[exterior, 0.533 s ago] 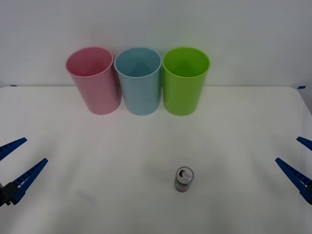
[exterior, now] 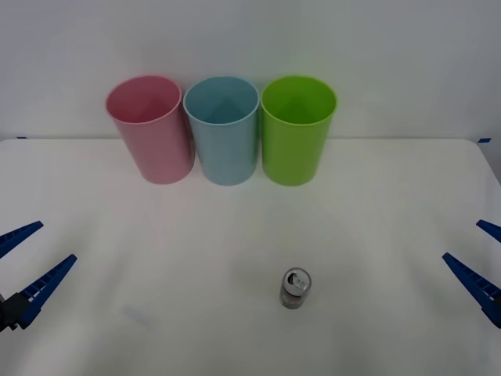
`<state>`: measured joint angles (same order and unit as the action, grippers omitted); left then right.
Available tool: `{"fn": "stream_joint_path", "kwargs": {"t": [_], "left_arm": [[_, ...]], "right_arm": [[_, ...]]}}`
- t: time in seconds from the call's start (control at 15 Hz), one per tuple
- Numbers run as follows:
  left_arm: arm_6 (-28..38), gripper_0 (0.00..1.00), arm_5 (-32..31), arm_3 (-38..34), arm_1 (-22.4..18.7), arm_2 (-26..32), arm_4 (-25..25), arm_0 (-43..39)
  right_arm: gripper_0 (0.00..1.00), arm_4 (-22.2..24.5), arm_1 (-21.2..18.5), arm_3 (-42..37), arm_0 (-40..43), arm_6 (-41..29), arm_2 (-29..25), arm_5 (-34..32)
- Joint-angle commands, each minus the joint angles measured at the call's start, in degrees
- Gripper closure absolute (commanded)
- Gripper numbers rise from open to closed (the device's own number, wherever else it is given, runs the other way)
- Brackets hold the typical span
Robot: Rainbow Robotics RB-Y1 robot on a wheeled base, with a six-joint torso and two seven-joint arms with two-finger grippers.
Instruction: Grasp the object on the table and drop it into the matching bin: aluminum can to the light blue bin, PET bottle to the pink bin.
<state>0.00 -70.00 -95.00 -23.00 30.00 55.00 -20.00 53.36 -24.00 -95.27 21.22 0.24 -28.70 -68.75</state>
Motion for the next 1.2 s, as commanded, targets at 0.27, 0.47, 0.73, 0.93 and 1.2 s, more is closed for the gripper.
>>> {"fn": "stream_joint_path", "kwargs": {"t": [0.27, 0.47, 0.73, 0.93, 1.2], "left_arm": [[0.00, 0.00, 0.00, 0.00, 0.00, 0.00, 0.00, 0.00], [0.00, 0.00, 0.00, 0.00, 0.00, 0.00, 0.00, 0.00], [0.00, 0.00, 0.00, 0.00, 0.00, 0.00, 0.00, 0.00], [0.00, 0.00, 0.00, 0.00, 0.00, 0.00, 0.00, 0.00], [0.00, 0.00, 0.00, 0.00, 0.00, 0.00, 0.00, 0.00]], "right_arm": [[0.00, -1.68, -2.02, 0.00, 4.36, 1.86, 2.33, -1.39], [0.00, -1.68, -2.28, 2.55, 4.97, 3.80, 3.30, -5.34], [0.00, -1.59, -3.51, 7.38, 3.83, 13.91, 5.41, -8.86], [0.00, -0.80, -4.21, 9.41, 3.48, 18.30, 8.49, -8.77], [0.00, 1.84, -4.21, 13.45, 0.84, 19.88, 13.15, -8.86]]}}
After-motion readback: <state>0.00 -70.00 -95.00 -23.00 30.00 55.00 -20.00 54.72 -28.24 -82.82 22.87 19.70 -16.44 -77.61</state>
